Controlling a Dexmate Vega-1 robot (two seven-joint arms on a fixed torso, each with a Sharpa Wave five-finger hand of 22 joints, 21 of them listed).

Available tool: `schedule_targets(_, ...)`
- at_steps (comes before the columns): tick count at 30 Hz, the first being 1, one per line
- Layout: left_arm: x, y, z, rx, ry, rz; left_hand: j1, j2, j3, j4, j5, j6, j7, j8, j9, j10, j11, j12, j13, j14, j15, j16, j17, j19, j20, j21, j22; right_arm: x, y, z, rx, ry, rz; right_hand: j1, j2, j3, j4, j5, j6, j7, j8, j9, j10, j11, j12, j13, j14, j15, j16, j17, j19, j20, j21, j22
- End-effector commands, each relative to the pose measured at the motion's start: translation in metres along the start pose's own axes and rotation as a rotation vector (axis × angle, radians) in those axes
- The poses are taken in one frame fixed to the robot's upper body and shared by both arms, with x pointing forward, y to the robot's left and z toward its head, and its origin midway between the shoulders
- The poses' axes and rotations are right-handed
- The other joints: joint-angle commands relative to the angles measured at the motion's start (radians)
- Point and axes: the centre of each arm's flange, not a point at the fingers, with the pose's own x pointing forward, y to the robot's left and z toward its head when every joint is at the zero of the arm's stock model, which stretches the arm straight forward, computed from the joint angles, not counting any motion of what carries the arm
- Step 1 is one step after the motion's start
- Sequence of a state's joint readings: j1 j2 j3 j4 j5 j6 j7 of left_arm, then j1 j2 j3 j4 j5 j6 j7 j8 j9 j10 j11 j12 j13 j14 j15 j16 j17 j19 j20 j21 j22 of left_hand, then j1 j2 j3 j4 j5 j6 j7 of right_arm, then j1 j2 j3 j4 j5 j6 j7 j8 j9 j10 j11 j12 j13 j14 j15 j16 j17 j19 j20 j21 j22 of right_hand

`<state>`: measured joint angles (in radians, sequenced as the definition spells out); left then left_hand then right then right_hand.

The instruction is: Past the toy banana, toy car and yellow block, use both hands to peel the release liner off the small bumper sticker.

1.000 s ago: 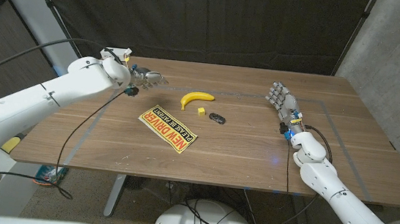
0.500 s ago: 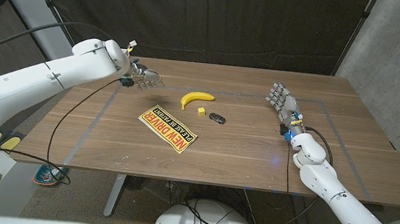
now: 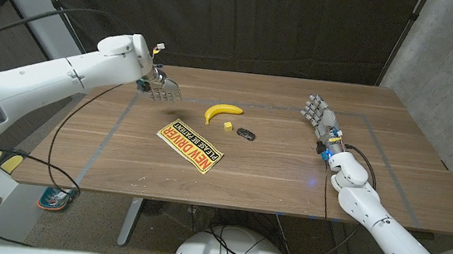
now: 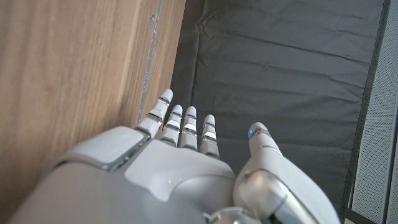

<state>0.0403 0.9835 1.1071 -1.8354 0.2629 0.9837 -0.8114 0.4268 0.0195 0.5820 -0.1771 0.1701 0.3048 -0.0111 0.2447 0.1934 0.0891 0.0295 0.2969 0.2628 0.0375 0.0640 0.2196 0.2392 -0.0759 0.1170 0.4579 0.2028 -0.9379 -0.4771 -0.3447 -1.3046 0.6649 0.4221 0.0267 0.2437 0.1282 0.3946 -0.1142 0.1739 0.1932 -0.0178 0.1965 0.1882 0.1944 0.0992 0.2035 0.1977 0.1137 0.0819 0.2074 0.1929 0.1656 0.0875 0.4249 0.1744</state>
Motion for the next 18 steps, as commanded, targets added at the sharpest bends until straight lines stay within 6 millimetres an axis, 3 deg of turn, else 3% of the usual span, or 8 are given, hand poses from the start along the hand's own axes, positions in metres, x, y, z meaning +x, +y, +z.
schedule_targets(1,-0.004,0.005,0.020,0.199,0.126,0.045,0.039,-0.022,-0.005,-0.011,0.010,0.037,-0.015,0.017,0.003,0.011,-0.022,0.016,0.008,0.006,-0.017,0.003,0.000,0.024,-0.005,0.000,0.000,-0.001,-0.001,-0.002,0.006,-0.007,-0.006,-0.009,-0.004,0.000,0.006,0.006,0.008,0.003,0.006,0.002,0.009,-0.001,0.006,0.002,0.009,-0.003,0.007,0.004,0.011,0.003,-0.003,0.003)
schedule_targets(5,-0.004,0.006,0.024,0.232,0.144,0.064,0.070,-0.052,-0.015,-0.012,0.017,0.064,-0.023,0.025,0.004,0.023,-0.025,0.026,0.011,0.021,-0.025,0.007,-0.002,0.043,-0.008,0.003,-0.001,-0.002,0.000,-0.002,0.006,-0.008,-0.007,-0.010,-0.004,0.000,0.006,0.006,0.010,0.004,0.006,0.002,0.012,-0.001,0.007,0.002,0.010,-0.003,0.007,0.004,0.012,0.002,-0.003,0.003)
schedule_targets(8,-0.002,0.007,0.026,0.251,0.150,0.074,0.101,-0.130,-0.053,-0.006,0.032,0.107,-0.012,0.039,0.006,0.028,-0.024,0.038,0.016,0.028,-0.019,0.007,-0.003,0.055,0.003,0.002,-0.002,-0.002,0.000,-0.001,0.005,-0.011,-0.006,-0.012,-0.004,-0.001,0.008,0.006,0.013,0.004,0.007,0.002,0.014,-0.001,0.007,0.002,0.010,-0.003,0.007,0.005,0.013,0.002,-0.004,0.003)
schedule_targets(10,-0.001,0.007,0.027,0.266,0.153,0.075,0.109,-0.158,-0.069,-0.002,0.041,0.114,-0.007,0.040,0.007,0.031,-0.018,0.043,0.019,0.031,-0.013,0.008,-0.002,0.057,0.012,0.000,-0.002,-0.001,0.000,-0.001,0.004,-0.011,-0.008,-0.014,-0.004,-0.001,0.009,0.006,0.013,0.004,0.007,0.002,0.016,0.000,0.008,0.003,0.011,-0.004,0.008,0.005,0.013,0.002,-0.004,0.003)
schedule_targets(13,0.000,0.007,0.031,0.294,0.165,0.069,0.119,-0.173,-0.079,-0.001,0.050,0.121,-0.013,0.042,0.008,0.031,-0.025,0.045,0.021,0.032,-0.015,0.007,-0.002,0.063,0.011,0.001,-0.002,-0.001,0.000,-0.001,0.005,-0.011,-0.010,-0.017,-0.004,-0.002,0.011,0.005,0.015,0.004,0.007,0.002,0.021,0.004,0.010,0.003,0.012,-0.003,0.008,0.006,0.014,0.002,-0.006,0.003)
schedule_targets(18,0.002,0.001,0.040,0.377,0.208,0.101,0.165,-0.171,-0.081,-0.001,0.066,0.125,-0.050,0.041,0.010,0.030,-0.043,0.050,0.025,0.029,-0.034,0.005,-0.003,0.070,-0.008,0.000,-0.003,-0.001,0.000,-0.002,0.006,-0.012,-0.011,-0.020,-0.005,-0.003,0.013,0.005,0.017,0.004,0.007,0.002,0.023,0.002,0.010,0.003,0.014,-0.002,0.009,0.006,0.015,0.001,-0.007,0.003)
